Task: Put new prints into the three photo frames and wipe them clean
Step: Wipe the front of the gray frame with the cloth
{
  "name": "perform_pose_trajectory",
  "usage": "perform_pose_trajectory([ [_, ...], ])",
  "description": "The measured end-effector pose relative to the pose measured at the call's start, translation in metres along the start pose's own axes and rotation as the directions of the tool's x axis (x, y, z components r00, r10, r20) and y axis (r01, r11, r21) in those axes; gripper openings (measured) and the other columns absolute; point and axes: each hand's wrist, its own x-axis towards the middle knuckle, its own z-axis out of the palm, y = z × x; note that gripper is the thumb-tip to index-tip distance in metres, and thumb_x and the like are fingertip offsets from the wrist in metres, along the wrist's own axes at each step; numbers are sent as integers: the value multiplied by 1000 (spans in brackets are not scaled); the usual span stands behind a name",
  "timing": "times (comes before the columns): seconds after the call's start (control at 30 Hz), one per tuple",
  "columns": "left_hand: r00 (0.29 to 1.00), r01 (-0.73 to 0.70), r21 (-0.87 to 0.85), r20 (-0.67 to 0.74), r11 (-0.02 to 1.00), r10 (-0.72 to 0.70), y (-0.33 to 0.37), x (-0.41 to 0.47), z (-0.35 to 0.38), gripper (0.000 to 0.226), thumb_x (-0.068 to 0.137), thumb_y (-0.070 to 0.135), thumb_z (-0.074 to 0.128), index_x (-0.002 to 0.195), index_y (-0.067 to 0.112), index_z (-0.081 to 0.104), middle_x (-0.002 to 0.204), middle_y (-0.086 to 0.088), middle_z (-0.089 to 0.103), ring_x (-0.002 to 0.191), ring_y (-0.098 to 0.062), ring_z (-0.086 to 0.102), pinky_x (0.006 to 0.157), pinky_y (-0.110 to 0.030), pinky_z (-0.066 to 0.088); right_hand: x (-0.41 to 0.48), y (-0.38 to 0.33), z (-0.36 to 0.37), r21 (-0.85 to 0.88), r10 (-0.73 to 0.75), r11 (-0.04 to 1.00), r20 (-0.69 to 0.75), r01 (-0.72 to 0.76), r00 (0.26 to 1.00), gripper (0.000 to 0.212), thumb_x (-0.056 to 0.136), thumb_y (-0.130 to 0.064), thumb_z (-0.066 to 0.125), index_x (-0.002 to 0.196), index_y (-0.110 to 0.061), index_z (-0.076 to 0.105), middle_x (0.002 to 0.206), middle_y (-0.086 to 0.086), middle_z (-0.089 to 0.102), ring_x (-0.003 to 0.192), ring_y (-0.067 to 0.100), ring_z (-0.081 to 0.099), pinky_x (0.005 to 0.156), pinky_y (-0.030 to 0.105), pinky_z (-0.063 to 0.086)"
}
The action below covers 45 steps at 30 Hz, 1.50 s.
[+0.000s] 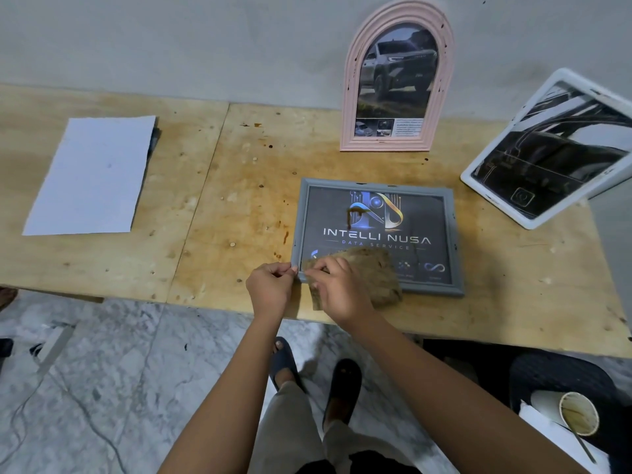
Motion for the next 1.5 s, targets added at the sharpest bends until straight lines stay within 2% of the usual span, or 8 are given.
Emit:
perform_pose_trajectory([
  [0.17, 998, -36, 24, -42, 999, 37, -2, -2, 4, 16, 81, 12, 71, 90, -2, 72, 93, -13, 70, 79, -13, 57, 66, -11, 35, 4, -11, 3, -295, -60, 953, 27, 66, 998, 26, 61, -10, 48, 79, -14, 67, 76, 1, 57, 77, 19, 40, 61, 27, 37],
  [0.33, 997, -54, 47, -56, 997, 56, -2, -3, 5, 16, 81, 12, 70, 90, -1, 73, 89, -12, 71, 75, -11, 57, 65, -10, 36, 6, -22, -2, -440, -43, 892, 150, 106, 988, 39, 69, -12, 29, 73, -13, 68, 71, 2, 60, 68, 22, 57, 58, 26, 43],
  [0.5, 997, -58, 56, -53, 997, 61, -2, -4, 5, 17, 82, 13, 70, 92, 0, 73, 88, -10, 71, 77, -15, 61, 69, -16, 39, 8, -27, -9, -508, -20, 850, 232, 139, 972, 27, 64, -13, 44, 73, -14, 69, 69, 2, 60, 66, 20, 58, 56, 23, 43],
  [0.73, 998, -45, 62, -42, 997, 47, 0, -4, 4, 17, 83, 14, 69, 93, 1, 73, 90, -9, 71, 75, -12, 57, 68, -16, 38, 7, -22, -11, -509, -49, 846, 229, 162, 972, 22, 52, -11, 61, 72, -12, 69, 68, 2, 60, 66, 21, 58, 55, 23, 42],
  [1.03, 998, -51, 49, -32, 997, 53, 0, -7, 4, 16, 83, 13, 69, 93, 0, 72, 90, -12, 71, 76, -15, 58, 72, -19, 41, 1, -15, -19, -443, -12, 888, 243, 122, 970, 29, 45, -9, 52, 71, -9, 65, 69, 6, 60, 65, 24, 59, 55, 23, 45],
  [1.23, 996, -62, 78, -59, 995, 67, 0, -11, 8, 18, 84, 14, 67, 95, 1, 72, 93, -11, 71, 79, -17, 60, 70, -19, 41, -7, -3, -28, -463, 16, 881, 239, 100, 971, 26, 51, -15, 55, 75, -13, 66, 74, 3, 61, 70, 23, 60, 55, 23, 44],
  [1.37, 996, -46, 60, -70, 997, 50, -1, -11, 8, 19, 84, 15, 68, 96, 1, 72, 95, -12, 70, 87, -23, 64, 74, -21, 42, -13, 6, -32, -473, 22, 876, 235, 94, 972, 31, 63, -15, 36, 76, -14, 64, 76, 3, 61, 71, 23, 58, 55, 25, 43],
  [1.5, 997, -42, 71, -64, 997, 47, 1, -12, 7, 19, 84, 14, 67, 98, 1, 71, 97, -13, 71, 88, -23, 64, 75, -20, 42, -18, 14, -40, -497, 38, 862, 248, 94, 968, 24, 58, -14, 46, 77, -11, 62, 77, 6, 61, 71, 24, 57, 54, 27, 43],
])
